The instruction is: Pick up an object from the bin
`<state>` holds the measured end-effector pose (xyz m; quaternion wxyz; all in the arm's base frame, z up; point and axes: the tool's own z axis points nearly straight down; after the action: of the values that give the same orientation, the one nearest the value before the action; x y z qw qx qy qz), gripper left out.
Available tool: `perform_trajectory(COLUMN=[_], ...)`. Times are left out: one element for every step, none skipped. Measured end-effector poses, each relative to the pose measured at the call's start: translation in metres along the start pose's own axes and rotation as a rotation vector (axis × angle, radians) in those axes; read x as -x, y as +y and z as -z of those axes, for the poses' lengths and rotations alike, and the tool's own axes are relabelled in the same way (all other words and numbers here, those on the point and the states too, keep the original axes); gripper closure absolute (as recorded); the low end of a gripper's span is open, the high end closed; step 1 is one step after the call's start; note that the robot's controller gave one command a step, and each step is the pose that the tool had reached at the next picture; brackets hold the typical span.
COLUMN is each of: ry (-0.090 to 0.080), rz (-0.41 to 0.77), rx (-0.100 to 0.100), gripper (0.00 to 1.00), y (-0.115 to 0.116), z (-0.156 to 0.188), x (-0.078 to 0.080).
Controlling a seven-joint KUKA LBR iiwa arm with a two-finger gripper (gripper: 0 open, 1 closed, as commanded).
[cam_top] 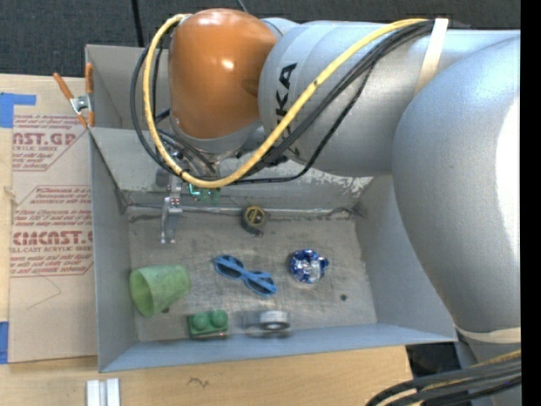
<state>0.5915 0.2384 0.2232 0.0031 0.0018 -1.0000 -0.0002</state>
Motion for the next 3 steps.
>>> perform_trajectory(ry=[-0.032, -0.006, -0.009], rz=[0.055, 0.097, 0.334], rx=[0.007, -0.001, 0.000], gripper=[0.00, 0.00, 0.00], y=[-0.009, -0.042, -0.018], z=[-0.094, -0.056, -0.154], x=[-0.024, -0.096, -0.086])
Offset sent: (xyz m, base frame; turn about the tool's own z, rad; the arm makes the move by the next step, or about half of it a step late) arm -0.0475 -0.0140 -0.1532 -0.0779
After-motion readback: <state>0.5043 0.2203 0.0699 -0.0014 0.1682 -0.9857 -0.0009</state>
